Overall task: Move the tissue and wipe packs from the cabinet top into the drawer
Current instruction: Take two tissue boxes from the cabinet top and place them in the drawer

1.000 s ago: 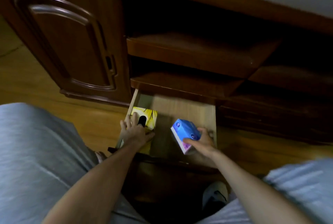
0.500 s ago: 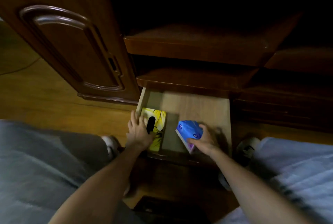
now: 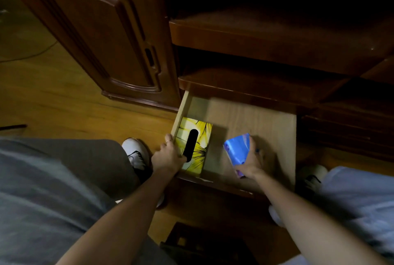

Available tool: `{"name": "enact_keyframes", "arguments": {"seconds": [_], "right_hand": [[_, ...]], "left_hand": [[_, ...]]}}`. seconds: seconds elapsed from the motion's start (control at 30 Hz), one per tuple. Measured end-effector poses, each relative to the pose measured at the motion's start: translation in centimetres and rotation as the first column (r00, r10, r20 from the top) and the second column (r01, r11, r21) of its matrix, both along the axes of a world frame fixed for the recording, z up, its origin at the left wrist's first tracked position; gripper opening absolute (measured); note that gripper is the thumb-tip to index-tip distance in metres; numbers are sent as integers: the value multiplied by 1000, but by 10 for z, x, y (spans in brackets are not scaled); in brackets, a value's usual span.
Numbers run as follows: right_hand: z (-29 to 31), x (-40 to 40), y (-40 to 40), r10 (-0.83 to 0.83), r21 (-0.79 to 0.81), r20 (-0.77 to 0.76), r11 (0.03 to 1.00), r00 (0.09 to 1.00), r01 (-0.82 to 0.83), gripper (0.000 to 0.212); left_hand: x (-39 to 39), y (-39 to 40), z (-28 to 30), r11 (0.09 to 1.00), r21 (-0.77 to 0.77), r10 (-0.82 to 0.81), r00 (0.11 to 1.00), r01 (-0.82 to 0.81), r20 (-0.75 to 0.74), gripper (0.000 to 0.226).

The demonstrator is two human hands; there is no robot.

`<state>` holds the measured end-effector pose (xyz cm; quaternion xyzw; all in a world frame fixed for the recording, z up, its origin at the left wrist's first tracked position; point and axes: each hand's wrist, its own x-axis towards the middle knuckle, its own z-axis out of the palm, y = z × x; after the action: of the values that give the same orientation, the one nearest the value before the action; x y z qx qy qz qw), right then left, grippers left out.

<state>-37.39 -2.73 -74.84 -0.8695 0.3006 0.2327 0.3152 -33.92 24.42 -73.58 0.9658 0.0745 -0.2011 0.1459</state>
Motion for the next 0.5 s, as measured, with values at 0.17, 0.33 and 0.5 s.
{"name": "enact_keyframes", "arguments": {"seconds": [0.17,0.33,0.5], "right_hand": [[4,53,-11,4,-66,163,998,987,7,104],[0,96,4,-295,225,334,947,895,228,62],[-14,114,27,-494,520,281,799,823,302,76]], "left_hand": [[-1,-1,-3,999,-7,35,999,-34,42,89],[0,-5,-3,998,10,63,996,-64,68,84],[1,-6,-5,996,7,83,993,-84,88,85]]}}
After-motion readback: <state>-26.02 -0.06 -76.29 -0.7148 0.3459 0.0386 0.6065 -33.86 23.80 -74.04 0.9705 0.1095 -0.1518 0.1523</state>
